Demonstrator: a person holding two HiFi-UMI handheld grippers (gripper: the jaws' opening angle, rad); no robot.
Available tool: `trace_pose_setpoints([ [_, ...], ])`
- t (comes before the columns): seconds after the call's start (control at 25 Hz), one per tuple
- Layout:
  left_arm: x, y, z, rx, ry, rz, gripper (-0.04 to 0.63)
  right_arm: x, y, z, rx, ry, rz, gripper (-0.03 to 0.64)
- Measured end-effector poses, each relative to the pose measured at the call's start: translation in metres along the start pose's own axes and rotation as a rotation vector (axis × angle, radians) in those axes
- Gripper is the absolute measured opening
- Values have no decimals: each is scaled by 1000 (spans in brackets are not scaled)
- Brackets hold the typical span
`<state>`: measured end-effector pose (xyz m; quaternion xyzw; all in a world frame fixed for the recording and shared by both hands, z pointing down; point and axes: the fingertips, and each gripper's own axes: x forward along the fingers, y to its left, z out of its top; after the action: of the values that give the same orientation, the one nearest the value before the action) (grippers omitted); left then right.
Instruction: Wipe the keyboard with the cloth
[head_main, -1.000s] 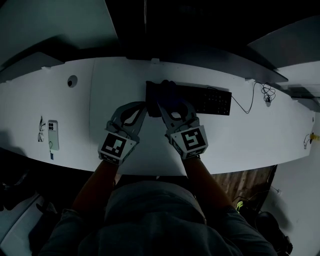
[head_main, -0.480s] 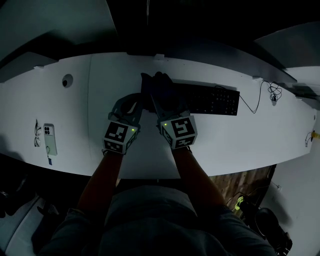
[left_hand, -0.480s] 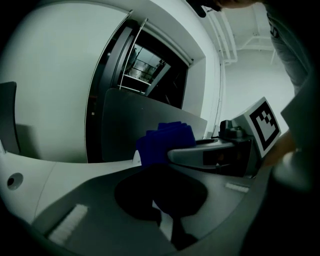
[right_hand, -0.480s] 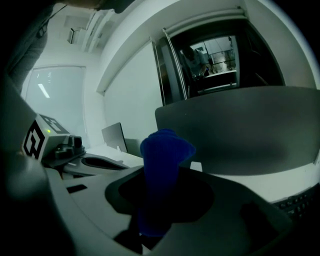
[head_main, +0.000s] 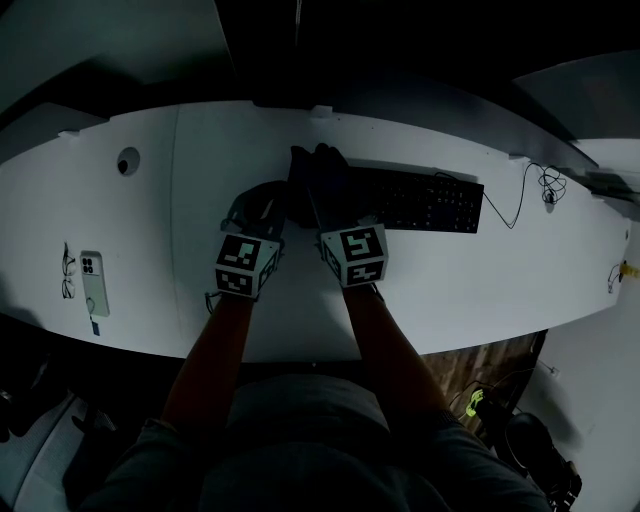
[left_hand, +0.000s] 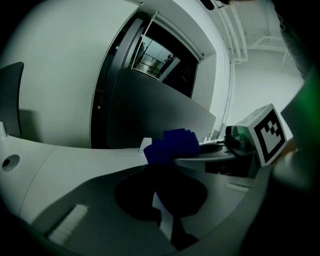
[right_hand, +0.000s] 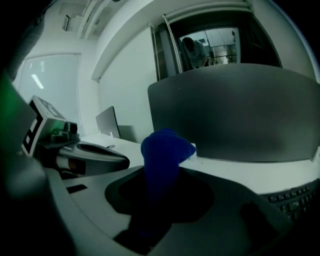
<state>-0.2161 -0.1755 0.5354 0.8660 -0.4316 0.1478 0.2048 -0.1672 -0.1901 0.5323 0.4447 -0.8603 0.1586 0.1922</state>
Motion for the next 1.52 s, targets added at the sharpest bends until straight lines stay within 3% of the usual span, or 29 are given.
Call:
trace_pose_setpoints([
  [0.28, 8, 0, -4, -4, 10, -6, 8, 7, -2, -8, -145, 50, -28, 126],
  [1.52, 33, -31, -7, 12, 56, 30, 8, -12, -35, -17, -128, 62, -3, 126],
])
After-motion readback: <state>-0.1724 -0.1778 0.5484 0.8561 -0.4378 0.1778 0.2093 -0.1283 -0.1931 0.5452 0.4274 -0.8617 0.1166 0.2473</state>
